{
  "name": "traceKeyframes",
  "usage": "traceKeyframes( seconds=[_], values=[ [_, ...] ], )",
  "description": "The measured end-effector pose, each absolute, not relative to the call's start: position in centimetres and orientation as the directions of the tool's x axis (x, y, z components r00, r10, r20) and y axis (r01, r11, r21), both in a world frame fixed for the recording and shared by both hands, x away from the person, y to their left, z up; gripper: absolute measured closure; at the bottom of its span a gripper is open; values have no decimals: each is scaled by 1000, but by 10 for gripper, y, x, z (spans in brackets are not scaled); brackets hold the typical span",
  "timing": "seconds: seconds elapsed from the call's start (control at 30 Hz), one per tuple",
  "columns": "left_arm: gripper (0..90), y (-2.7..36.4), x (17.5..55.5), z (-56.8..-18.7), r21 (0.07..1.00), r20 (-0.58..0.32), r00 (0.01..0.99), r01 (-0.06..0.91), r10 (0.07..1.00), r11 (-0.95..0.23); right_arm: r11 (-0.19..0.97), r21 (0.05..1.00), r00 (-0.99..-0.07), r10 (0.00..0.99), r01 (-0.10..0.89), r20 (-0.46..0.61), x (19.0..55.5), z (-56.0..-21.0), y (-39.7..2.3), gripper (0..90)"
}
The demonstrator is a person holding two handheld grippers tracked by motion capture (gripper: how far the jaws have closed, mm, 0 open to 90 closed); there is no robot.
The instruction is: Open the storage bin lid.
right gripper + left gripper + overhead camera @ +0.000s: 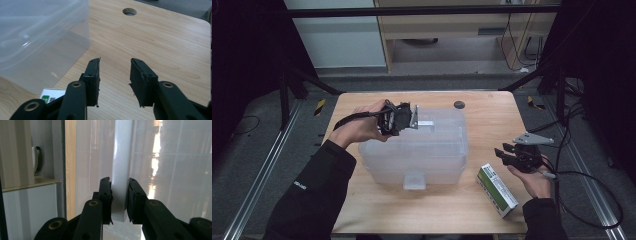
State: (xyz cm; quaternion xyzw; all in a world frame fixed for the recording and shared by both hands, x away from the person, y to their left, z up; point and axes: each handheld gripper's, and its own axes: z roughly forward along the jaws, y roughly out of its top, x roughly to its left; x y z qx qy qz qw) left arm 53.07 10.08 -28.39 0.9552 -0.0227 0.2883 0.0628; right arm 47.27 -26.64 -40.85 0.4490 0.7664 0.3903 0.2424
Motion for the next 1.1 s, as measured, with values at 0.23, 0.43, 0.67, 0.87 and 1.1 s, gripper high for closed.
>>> traceKeyframes(
  seconds=[0.23, 0.43, 0.67, 0.87, 1.1],
  values=[
    [753, 100, 533, -282, 108, 543, 840, -70, 0, -992, 300, 805, -508, 861, 512, 2, 470, -403, -262, 724],
    [753, 101, 534, -282, 116, 534, 846, -65, 7, -991, 320, 794, -534, 846, 516, 6, 468, -400, -256, 796],
    [748, 102, 536, -279, 135, 532, 846, -45, 34, -990, 326, 805, -561, 827, 495, 11, 462, -392, -251, 900],
    [745, 101, 540, -276, 147, 534, 844, -36, 49, -988, 337, 808, -589, 808, 484, 15, 459, -388, -243, 900],
    [739, 102, 544, -273, 157, 529, 846, -23, 64, -987, 341, 808, -605, 796, 480, 23, 457, -388, -237, 900]
  ],
)
